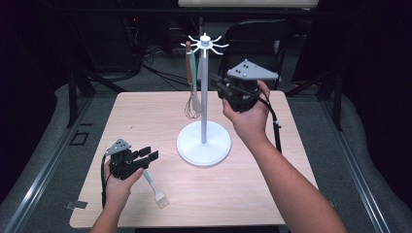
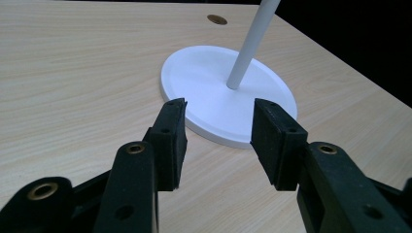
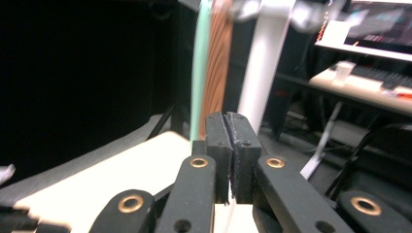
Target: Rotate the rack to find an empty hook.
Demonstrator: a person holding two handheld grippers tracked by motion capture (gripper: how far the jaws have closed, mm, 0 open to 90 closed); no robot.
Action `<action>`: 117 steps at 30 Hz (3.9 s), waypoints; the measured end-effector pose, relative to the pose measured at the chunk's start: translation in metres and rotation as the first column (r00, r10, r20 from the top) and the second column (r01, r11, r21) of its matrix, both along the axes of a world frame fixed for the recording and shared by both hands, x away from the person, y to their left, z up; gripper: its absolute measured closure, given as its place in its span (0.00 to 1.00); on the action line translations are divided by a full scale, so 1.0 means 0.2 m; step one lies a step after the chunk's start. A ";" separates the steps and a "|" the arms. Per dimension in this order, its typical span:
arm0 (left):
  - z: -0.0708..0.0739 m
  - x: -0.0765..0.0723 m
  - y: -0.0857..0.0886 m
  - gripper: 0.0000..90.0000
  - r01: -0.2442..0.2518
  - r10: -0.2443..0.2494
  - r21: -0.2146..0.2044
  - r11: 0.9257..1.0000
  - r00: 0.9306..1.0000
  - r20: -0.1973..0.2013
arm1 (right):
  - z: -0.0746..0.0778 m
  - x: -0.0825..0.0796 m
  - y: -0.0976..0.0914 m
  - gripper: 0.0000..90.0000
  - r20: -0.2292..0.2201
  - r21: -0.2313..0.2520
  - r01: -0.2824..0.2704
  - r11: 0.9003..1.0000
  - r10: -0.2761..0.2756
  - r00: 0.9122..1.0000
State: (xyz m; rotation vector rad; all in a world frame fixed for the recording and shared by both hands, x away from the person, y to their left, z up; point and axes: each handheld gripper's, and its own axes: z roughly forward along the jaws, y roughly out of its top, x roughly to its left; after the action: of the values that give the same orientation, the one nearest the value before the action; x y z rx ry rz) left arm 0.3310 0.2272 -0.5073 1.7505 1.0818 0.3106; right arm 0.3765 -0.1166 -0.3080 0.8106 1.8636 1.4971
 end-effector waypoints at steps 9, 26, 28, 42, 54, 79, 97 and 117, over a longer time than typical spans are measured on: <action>-0.01 0.00 0.01 0.63 -0.010 0.010 0.002 1.000 1.000 -0.003 | -0.26 -0.05 0.05 0.92 -0.090 -0.040 -0.075 0.996 0.072 0.993; -0.01 0.00 0.02 0.63 -0.025 0.025 -0.004 1.000 1.000 0.000 | -0.67 -0.12 0.15 0.89 -0.228 -0.084 -0.155 0.984 0.132 0.965; -0.01 0.00 0.02 0.63 -0.026 0.026 -0.004 1.000 1.000 0.000 | -0.71 -0.13 0.15 0.88 -0.247 -0.077 -0.157 0.985 0.134 0.960; -0.01 0.00 0.03 0.63 -0.037 0.037 0.017 0.999 0.999 0.012 | -1.00 -0.20 0.29 0.80 -0.349 -0.101 -0.230 0.968 0.182 0.919; -0.01 0.00 0.03 0.62 -0.043 0.043 0.019 0.999 0.999 0.012 | -1.31 -0.32 0.65 0.81 -0.467 -0.139 -0.375 0.916 0.274 0.841; -0.03 0.00 0.01 0.62 -0.032 0.031 0.032 0.999 0.999 0.010 | -1.38 -0.36 0.68 0.92 -0.482 -0.242 -0.363 0.900 0.213 0.850; -0.07 -0.02 -0.11 0.63 0.010 -0.010 0.050 0.999 1.000 -0.002 | -1.36 -0.53 -0.08 0.92 -0.478 -0.273 -0.303 0.913 0.144 0.866; -0.11 -0.03 -0.15 0.62 0.031 -0.030 0.062 0.998 0.999 -0.021 | -1.37 -0.43 0.03 0.85 -0.476 -0.257 -0.285 0.923 0.135 0.869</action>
State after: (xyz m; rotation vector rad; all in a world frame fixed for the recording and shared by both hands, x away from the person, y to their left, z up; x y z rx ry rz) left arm 0.3259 0.1964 -0.5284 1.8275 1.0688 0.3114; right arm 0.2897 -0.1103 -0.5817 0.8668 2.5382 1.1361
